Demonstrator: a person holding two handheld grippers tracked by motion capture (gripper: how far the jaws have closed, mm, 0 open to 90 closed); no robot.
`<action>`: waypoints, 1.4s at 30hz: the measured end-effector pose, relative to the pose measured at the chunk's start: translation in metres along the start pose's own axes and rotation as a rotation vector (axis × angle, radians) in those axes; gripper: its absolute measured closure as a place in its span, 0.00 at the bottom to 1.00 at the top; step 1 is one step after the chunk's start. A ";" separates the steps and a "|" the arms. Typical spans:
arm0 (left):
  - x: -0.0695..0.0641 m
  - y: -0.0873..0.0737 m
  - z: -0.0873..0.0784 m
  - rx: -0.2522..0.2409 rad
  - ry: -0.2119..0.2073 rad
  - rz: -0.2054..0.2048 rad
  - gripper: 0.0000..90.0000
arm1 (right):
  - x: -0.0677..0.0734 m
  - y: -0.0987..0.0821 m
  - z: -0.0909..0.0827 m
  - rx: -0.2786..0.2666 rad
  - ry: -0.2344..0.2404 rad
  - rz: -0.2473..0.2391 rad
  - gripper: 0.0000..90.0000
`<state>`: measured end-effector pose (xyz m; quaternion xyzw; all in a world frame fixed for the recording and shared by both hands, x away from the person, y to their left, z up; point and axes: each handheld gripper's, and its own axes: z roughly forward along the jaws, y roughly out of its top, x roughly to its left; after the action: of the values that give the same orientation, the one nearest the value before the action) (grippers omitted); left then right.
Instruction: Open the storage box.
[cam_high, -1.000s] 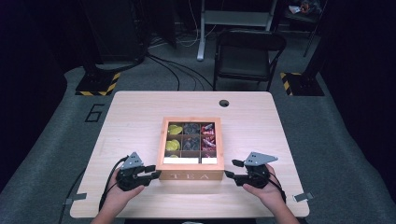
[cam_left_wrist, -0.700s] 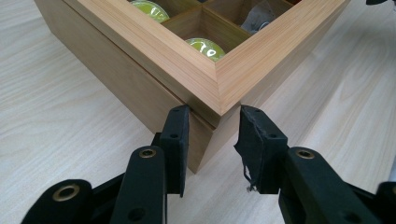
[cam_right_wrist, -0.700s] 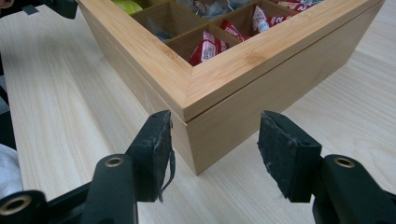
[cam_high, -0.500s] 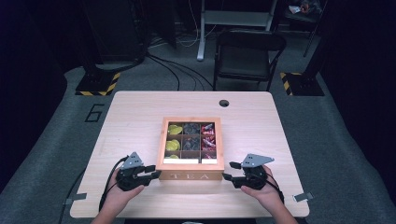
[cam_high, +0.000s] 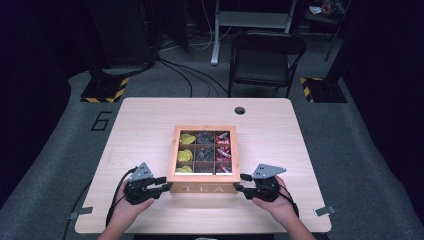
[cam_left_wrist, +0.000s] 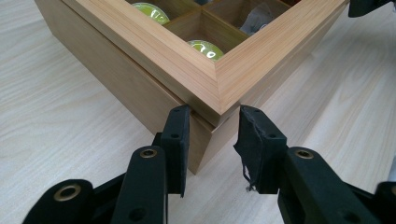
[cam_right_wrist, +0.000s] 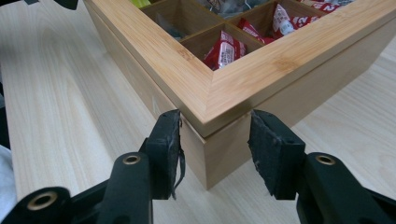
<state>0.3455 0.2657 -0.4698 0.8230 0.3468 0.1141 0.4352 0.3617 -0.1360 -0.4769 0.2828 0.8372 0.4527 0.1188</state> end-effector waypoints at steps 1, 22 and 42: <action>0.000 0.000 -0.001 0.001 -0.001 0.003 0.72 | 0.000 0.000 0.000 0.003 0.000 -0.006 0.60; 0.004 0.005 0.001 -0.011 -0.001 -0.046 0.54 | -0.003 0.014 -0.009 -0.053 0.020 0.048 0.61; 0.006 0.030 -0.004 -0.074 0.079 0.041 0.48 | -0.008 0.028 -0.019 -0.082 0.045 0.077 0.62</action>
<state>0.3621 0.2604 -0.4442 0.8079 0.3425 0.1683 0.4490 0.3701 -0.1421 -0.4438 0.2997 0.8090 0.4969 0.0939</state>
